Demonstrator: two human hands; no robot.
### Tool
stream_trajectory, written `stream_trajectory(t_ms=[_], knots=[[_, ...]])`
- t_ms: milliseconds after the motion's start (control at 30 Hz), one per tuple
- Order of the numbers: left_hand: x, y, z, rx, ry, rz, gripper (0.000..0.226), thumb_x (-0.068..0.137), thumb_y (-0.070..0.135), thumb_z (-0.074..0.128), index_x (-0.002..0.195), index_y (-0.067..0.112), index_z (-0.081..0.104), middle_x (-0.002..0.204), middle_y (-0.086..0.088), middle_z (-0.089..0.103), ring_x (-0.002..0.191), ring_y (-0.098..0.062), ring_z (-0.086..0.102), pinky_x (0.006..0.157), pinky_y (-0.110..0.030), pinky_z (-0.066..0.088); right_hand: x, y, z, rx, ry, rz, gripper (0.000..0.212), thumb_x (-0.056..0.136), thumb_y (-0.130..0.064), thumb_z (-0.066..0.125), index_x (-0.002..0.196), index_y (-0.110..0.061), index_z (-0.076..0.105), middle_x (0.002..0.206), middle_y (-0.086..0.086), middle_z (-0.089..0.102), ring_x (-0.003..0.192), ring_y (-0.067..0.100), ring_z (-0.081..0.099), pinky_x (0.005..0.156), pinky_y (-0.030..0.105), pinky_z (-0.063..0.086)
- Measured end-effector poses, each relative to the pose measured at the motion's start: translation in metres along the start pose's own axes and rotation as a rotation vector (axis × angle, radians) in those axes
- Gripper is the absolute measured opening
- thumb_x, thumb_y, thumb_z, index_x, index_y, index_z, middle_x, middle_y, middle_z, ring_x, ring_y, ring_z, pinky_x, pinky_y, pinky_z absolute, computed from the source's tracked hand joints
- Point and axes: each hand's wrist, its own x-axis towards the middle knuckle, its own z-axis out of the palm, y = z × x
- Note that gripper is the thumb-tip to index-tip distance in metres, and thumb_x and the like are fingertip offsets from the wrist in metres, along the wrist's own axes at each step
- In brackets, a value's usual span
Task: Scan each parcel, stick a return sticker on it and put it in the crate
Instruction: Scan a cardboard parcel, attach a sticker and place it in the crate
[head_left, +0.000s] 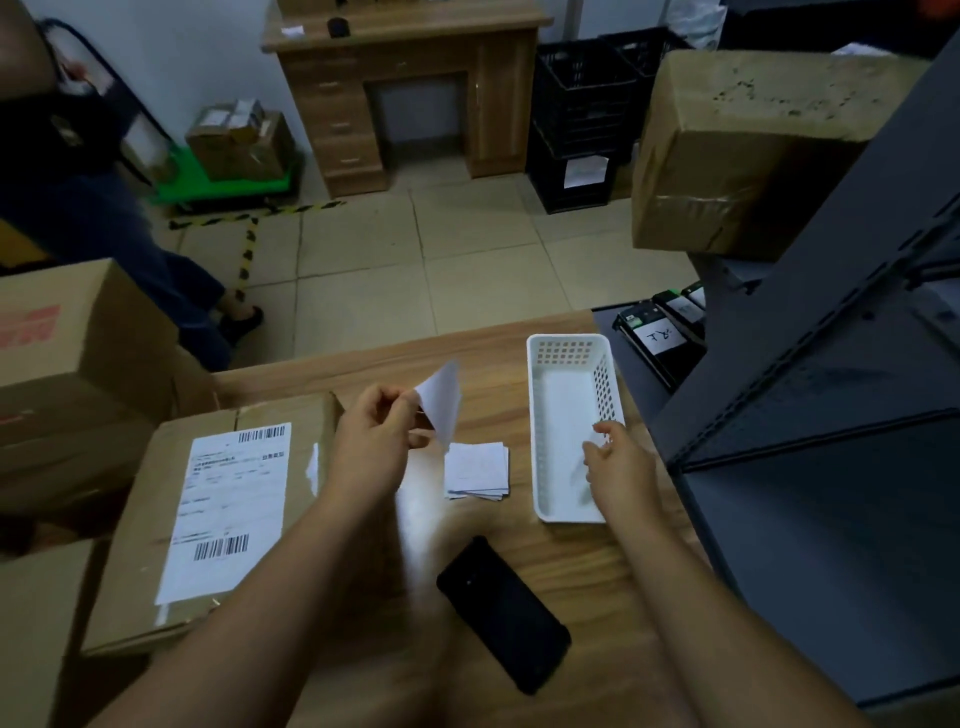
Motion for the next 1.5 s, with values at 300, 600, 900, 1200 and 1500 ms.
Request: stream_trajectory(t_ms=[300,600,900,1200,1500], knots=[[-0.016,0.008,-0.040,-0.136,0.052,-0.066,0.010,0.096,0.009,0.053,0.089,0.009,0.059,0.067,-0.005,0.059,0.045,-0.006,0.053,0.045,-0.016,0.042,-0.038,-0.063,0.011,-0.080,-0.098,-0.463,0.049,0.087,-0.042,0.068,0.131,-0.031,0.051,0.115,-0.010,0.048,0.101,0.006,0.050,0.082,0.024,0.039],[-0.038,0.018,-0.119,-0.306,0.133,-0.184,0.021,0.095,0.001,0.041,0.107,0.008,0.057,0.079,-0.015,0.059,0.059,-0.019,0.059,0.054,-0.029,0.048,-0.122,-0.134,0.106,0.045,-0.114,-1.089,0.046,0.077,-0.021,0.066,0.120,-0.027,0.051,0.124,-0.004,0.050,0.113,0.017,0.050,0.093,0.024,0.041],[-0.050,-0.004,-0.219,0.094,-0.033,-0.025,0.036,0.087,0.050,0.064,0.120,0.034,0.061,0.113,0.010,0.065,0.103,-0.007,0.061,0.086,-0.034,0.051,-0.172,-0.187,0.120,0.396,-0.655,-0.373,0.009,0.093,-0.019,0.064,0.090,-0.016,0.072,0.078,0.007,0.067,0.064,0.012,0.057,0.062,0.028,0.040],[-0.043,-0.016,-0.245,0.113,-0.031,-0.048,0.004,0.090,0.011,0.067,0.086,0.011,0.067,0.072,0.003,0.069,0.067,-0.014,0.062,0.060,-0.027,0.048,-0.205,-0.198,0.130,0.318,-0.687,-0.190,0.018,0.095,-0.024,0.062,0.109,-0.014,0.066,0.081,0.015,0.072,0.063,0.026,0.056,0.044,0.023,0.032],[-0.030,-0.019,-0.261,0.126,-0.067,-0.044,0.003,0.091,0.011,0.064,0.088,0.010,0.066,0.077,-0.006,0.067,0.062,-0.014,0.057,0.050,-0.021,0.045,-0.211,-0.214,0.137,0.210,-0.496,-0.193,0.013,0.088,-0.025,0.072,0.084,-0.013,0.071,0.063,-0.004,0.062,0.042,-0.001,0.051,0.043,0.015,0.037]])
